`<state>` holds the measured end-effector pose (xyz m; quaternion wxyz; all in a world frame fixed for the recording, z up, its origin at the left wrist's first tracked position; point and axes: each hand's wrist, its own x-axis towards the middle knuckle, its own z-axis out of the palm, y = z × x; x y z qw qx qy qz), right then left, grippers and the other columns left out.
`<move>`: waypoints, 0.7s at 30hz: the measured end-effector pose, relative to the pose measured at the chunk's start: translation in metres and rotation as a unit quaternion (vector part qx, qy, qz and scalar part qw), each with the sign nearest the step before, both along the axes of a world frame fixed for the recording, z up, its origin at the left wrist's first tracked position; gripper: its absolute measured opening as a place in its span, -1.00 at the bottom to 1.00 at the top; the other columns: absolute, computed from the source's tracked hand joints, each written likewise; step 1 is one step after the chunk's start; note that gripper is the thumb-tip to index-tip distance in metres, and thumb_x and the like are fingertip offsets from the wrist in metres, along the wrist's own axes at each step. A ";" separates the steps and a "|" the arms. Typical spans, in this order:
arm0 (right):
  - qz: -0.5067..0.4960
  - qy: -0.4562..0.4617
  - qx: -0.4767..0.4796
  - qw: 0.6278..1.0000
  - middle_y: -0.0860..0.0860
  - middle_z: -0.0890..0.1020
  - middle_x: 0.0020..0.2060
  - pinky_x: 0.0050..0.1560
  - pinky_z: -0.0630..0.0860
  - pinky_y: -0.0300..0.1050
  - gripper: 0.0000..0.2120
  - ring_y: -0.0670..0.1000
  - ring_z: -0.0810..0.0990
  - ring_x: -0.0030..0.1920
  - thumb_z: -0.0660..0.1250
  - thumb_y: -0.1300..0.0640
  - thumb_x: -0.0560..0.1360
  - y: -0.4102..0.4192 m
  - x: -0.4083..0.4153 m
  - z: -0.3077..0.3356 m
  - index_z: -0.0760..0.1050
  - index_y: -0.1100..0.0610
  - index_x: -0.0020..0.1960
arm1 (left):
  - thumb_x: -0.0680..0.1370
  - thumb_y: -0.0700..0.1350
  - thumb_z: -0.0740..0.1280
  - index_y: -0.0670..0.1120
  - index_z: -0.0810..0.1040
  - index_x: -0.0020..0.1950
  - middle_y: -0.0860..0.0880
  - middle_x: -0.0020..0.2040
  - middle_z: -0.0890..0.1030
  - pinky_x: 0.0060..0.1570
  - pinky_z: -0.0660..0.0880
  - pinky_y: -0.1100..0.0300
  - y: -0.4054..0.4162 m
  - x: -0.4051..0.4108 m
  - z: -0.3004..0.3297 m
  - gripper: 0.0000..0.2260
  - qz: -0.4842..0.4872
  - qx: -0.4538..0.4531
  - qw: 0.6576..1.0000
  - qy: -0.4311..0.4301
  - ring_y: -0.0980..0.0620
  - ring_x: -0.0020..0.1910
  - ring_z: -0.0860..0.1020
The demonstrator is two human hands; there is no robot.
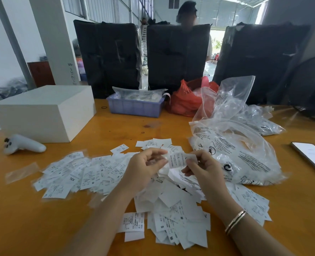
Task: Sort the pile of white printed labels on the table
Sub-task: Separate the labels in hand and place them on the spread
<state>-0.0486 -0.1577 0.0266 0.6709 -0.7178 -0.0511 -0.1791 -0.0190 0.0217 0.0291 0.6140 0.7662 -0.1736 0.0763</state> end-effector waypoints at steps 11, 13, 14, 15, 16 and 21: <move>0.024 -0.034 -0.019 0.999 0.01 0.64 -0.36 -0.33 0.53 -0.28 -0.86 -0.04 0.63 -0.35 0.28 0.37 0.51 0.002 -0.004 0.001 0.53 0.18 -0.14 | 0.52 -0.11 0.39 0.17 0.65 -0.14 0.16 -0.18 0.68 -0.22 0.54 0.38 0.000 -0.003 0.005 -0.84 -0.010 -0.027 0.999 0.019 0.19 -0.19 0.63; 0.021 -0.036 -0.024 0.999 -0.01 0.65 -0.35 -0.33 0.53 -0.28 -0.87 -0.05 0.63 -0.35 0.28 0.36 0.51 0.003 -0.004 0.001 0.53 0.17 -0.15 | 0.50 -0.11 0.41 0.13 0.64 -0.11 0.17 -0.18 0.69 -0.23 0.53 0.40 -0.002 -0.004 0.005 -0.88 -0.025 -0.031 0.999 0.035 0.20 -0.15 0.64; 0.017 -0.036 -0.029 0.999 -0.03 0.65 -0.35 -0.33 0.54 -0.27 -0.86 -0.06 0.63 -0.35 0.29 0.35 0.51 0.003 -0.003 0.000 0.52 0.15 -0.14 | 0.49 -0.11 0.42 0.13 0.64 -0.10 0.16 -0.17 0.69 -0.23 0.53 0.40 -0.002 -0.005 0.006 -0.88 -0.031 -0.033 0.998 0.044 0.20 -0.13 0.64; 0.014 -0.036 -0.038 0.999 -0.06 0.65 -0.34 -0.33 0.54 -0.27 -0.85 -0.08 0.63 -0.35 0.30 0.34 0.50 0.003 -0.003 0.000 0.52 0.12 -0.14 | 0.48 -0.11 0.44 0.13 0.64 -0.09 0.16 -0.17 0.69 -0.24 0.53 0.39 -0.003 -0.005 0.006 -0.88 -0.036 -0.032 0.998 0.051 0.19 -0.13 0.64; 0.013 -0.037 -0.049 0.998 -0.08 0.65 -0.32 -0.33 0.54 -0.27 -0.84 -0.10 0.62 -0.35 0.32 0.33 0.50 0.004 -0.002 0.000 0.51 0.08 -0.11 | 0.47 -0.12 0.45 0.12 0.64 -0.08 0.15 -0.17 0.69 -0.25 0.53 0.38 -0.003 -0.005 0.006 -0.86 -0.041 -0.032 0.997 0.057 0.18 -0.14 0.65; -0.028 -0.050 -0.053 0.997 -0.04 0.65 -0.29 -0.33 0.50 -0.32 -0.73 -0.10 0.61 -0.35 0.36 0.24 0.49 0.008 -0.001 -0.003 0.44 -0.10 0.05 | 0.47 -0.14 0.45 0.12 0.62 -0.04 0.08 -0.18 0.71 -0.22 0.58 0.29 -0.005 -0.005 0.005 -0.84 -0.018 -0.028 0.998 0.060 0.12 -0.18 0.67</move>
